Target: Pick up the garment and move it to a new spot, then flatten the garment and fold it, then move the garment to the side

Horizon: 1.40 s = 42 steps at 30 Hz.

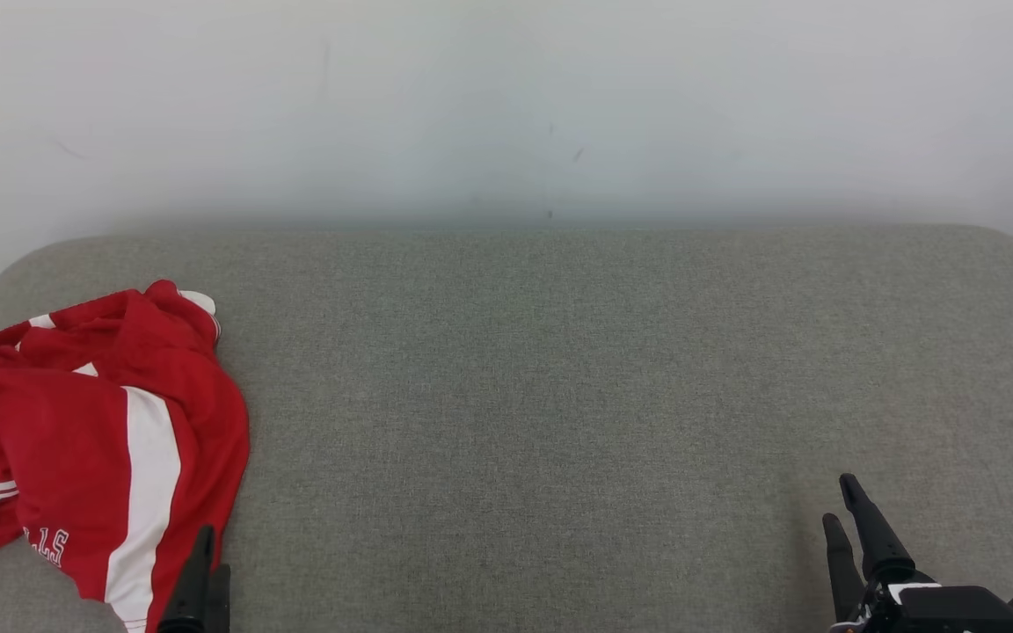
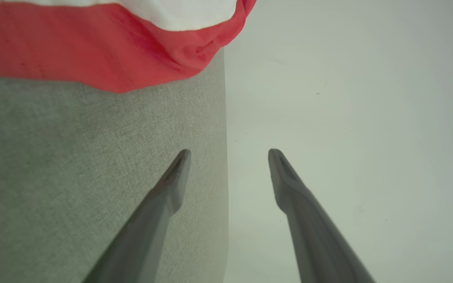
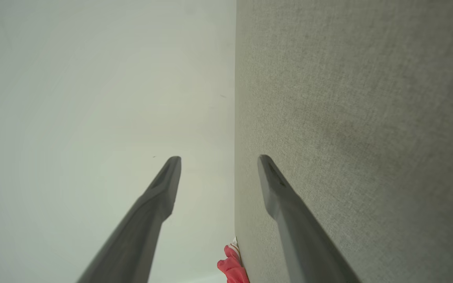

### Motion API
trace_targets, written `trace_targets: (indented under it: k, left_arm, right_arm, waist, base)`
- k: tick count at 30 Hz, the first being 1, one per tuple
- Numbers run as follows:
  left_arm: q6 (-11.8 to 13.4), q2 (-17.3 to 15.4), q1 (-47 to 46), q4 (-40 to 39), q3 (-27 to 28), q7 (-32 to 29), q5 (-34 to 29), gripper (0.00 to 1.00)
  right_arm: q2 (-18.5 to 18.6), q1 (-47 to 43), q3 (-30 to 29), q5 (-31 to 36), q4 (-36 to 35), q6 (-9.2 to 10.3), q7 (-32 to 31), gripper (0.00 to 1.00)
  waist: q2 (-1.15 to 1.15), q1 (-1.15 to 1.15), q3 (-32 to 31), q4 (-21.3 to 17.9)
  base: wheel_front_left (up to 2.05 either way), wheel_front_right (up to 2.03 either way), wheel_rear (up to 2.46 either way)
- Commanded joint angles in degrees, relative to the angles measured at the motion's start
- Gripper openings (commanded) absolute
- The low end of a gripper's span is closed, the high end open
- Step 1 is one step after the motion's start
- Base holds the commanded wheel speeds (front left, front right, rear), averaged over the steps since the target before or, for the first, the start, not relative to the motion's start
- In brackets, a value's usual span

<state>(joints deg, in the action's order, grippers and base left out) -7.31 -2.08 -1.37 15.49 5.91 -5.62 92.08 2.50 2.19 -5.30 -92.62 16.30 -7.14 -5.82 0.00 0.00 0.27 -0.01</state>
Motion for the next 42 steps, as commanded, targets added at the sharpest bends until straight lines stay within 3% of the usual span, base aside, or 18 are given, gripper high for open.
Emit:
trace_targets:
  k: [1, 14, 42]
  left_arm:
    - [-0.03, -0.13, -0.89, -1.02, -0.04, 0.34, -0.49, 1.00]
    - [-0.06, -0.26, -1.03, -2.08, -0.27, 3.91, -7.93, 1.00]
    - [3.52, -0.52, -1.83, -6.02, -4.86, 10.07, -44.30, 1.00]
  right_arm:
    - [0.09, 1.09, 0.37, 0.25, -1.10, -0.16, 0.34, 1.00]
    - [0.16, 2.07, 2.78, 5.74, -1.91, -0.21, 4.00, 1.00]
    - [0.28, 3.91, 5.43, 36.81, -0.71, -0.32, 10.20, 1.00]
  waist:
    - [0.00, 0.00, 0.00, -0.01]
    - [0.00, 0.00, 0.07, 0.11]
    - [0.00, 0.00, 0.60, 0.59]
  base:
    - [0.00, 0.00, 0.00]
    - [0.00, 0.00, 0.00]
    - [0.00, 0.00, 0.00]
